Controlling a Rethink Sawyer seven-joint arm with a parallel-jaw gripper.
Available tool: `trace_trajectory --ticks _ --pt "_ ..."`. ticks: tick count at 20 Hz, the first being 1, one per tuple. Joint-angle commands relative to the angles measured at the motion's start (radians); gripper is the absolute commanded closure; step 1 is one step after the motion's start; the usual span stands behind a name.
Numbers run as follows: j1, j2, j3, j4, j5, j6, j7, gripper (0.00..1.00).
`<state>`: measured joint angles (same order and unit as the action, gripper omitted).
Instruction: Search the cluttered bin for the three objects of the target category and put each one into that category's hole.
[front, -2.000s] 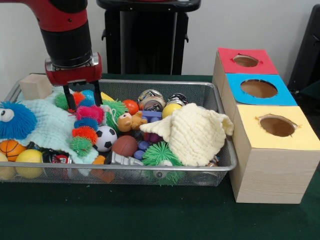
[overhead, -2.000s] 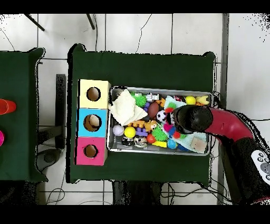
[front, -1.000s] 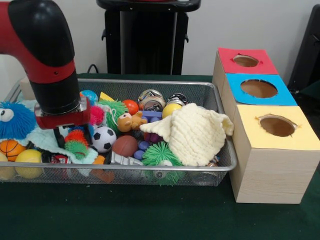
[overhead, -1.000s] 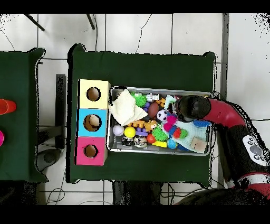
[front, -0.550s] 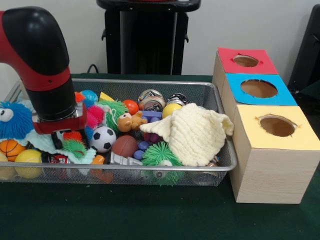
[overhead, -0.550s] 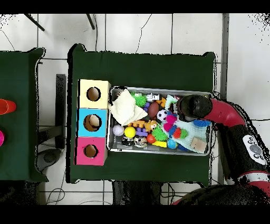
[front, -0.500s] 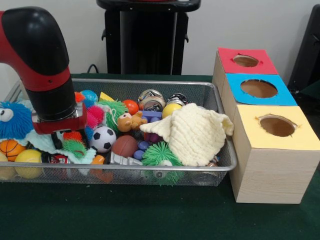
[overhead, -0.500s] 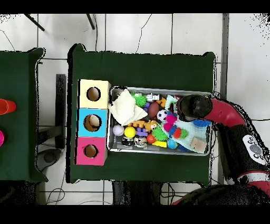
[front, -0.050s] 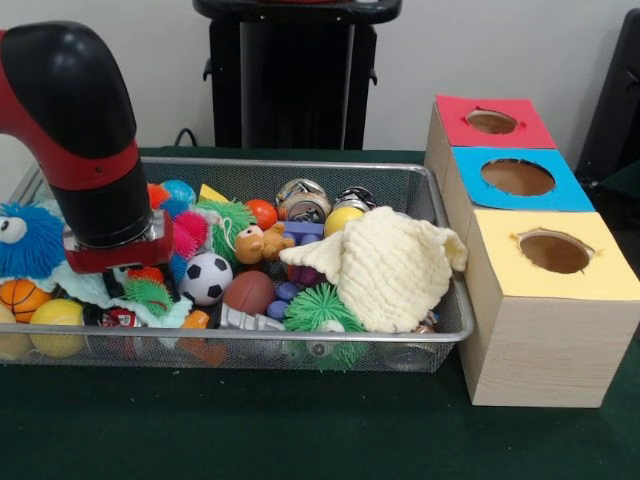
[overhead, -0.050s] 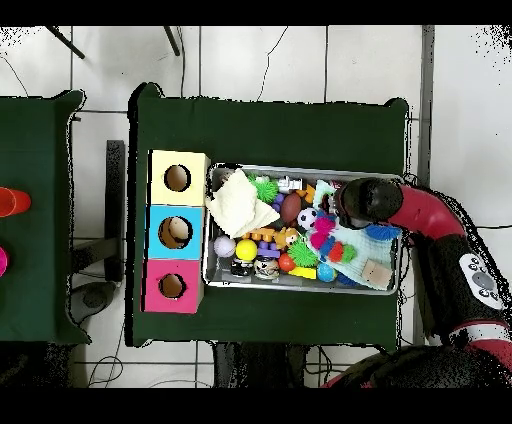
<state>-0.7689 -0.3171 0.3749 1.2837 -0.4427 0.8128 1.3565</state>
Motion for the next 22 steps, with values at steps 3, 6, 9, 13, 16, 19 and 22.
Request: trace_trajectory --ticks 3,6,9,13,16,19,22 --pt "-0.017 0.144 0.029 -0.054 -0.121 -0.095 -0.171 0.0" --pt "-0.007 0.108 0.021 -0.034 -0.116 -0.064 -0.163 0.0" --pt "0.006 0.079 0.015 -0.03 -0.11 -0.029 -0.158 0.0" --pt "0.024 -0.075 0.005 0.069 -0.077 0.047 -0.135 0.0" --pt "0.015 -0.246 0.01 0.227 -0.029 0.053 -0.091 0.0" --pt "0.006 -0.283 0.015 0.287 -0.006 0.043 -0.053 0.0" --pt "0.0 -0.318 0.018 0.36 -0.008 -0.03 -0.008 0.0"
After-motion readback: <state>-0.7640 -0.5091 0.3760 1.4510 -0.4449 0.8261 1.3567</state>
